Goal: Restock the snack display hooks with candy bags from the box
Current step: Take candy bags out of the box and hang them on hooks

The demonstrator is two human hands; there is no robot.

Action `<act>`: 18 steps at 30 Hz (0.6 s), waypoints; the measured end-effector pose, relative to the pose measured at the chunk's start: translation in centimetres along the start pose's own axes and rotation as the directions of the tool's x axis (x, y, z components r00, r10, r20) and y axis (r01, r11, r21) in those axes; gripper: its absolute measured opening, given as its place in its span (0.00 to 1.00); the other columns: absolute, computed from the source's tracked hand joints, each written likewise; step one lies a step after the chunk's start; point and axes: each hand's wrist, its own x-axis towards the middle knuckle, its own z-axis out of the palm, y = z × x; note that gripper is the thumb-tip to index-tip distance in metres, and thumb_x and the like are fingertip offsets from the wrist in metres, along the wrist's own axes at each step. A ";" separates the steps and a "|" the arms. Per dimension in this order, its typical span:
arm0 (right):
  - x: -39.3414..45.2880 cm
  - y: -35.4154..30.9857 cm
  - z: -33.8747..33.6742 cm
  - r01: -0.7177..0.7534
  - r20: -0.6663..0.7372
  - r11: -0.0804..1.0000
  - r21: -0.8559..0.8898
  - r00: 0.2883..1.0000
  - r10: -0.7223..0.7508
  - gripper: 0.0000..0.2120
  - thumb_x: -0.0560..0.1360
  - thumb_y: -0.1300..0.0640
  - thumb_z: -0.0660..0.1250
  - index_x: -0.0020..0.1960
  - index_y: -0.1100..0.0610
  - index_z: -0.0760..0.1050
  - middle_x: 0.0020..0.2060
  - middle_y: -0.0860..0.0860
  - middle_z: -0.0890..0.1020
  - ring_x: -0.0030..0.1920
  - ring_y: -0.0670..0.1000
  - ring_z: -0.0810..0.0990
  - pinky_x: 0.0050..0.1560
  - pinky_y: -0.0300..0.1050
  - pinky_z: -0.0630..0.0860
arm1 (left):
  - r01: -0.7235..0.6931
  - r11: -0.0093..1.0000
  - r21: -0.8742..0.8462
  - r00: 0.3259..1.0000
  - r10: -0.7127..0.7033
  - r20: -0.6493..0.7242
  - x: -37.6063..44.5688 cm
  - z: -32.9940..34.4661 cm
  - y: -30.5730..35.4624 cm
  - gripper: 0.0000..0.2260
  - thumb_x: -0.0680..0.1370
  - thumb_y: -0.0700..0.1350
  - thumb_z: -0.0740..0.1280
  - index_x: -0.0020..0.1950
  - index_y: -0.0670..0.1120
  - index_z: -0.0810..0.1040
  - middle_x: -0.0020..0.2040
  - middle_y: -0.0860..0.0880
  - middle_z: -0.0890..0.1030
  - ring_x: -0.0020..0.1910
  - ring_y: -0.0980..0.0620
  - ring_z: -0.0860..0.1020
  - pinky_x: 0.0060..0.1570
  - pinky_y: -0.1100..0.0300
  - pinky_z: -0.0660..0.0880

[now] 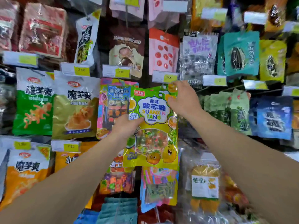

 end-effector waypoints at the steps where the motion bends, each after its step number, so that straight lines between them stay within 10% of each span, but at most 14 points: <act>1: 0.8 0.5 0.1 0.035 -0.005 0.999 -0.029 0.999 -0.036 0.26 0.74 0.57 0.67 0.71 0.59 0.67 0.66 0.59 0.72 0.64 0.63 0.72 0.62 0.54 0.72 | 0.009 1.000 0.020 1.000 -0.009 -0.005 0.7 0.4 -0.1 0.23 0.66 0.61 0.74 0.53 0.46 0.81 0.53 0.48 0.83 0.53 0.47 0.80 0.56 0.49 0.75; 4: 3.2 2.3 0.6 0.144 -0.039 0.985 -0.099 0.988 -0.148 0.27 0.73 0.59 0.67 0.71 0.58 0.66 0.67 0.56 0.70 0.63 0.63 0.71 0.62 0.54 0.72 | -0.015 1.000 0.008 1.000 0.015 -0.010 2.3 1.7 0.1 0.30 0.61 0.64 0.73 0.57 0.48 0.81 0.55 0.51 0.84 0.54 0.47 0.81 0.58 0.45 0.77; 10: 5.9 4.3 1.2 0.216 -0.020 0.969 -0.118 0.975 -0.220 0.27 0.76 0.58 0.65 0.75 0.53 0.65 0.71 0.51 0.68 0.66 0.60 0.70 0.64 0.52 0.71 | -0.060 0.998 -0.007 0.998 0.060 -0.032 2.6 3.7 2.1 0.07 0.74 0.49 0.72 0.49 0.49 0.84 0.48 0.53 0.85 0.52 0.50 0.81 0.52 0.54 0.74; 18: 7.6 4.6 0.7 0.262 -0.101 0.962 -0.074 0.958 -0.269 0.22 0.74 0.61 0.69 0.66 0.52 0.75 0.62 0.52 0.76 0.59 0.58 0.76 0.54 0.52 0.76 | -0.022 0.998 -0.054 1.000 0.022 0.005 2.7 4.5 2.6 0.20 0.67 0.54 0.75 0.57 0.48 0.81 0.54 0.51 0.84 0.57 0.47 0.79 0.65 0.44 0.70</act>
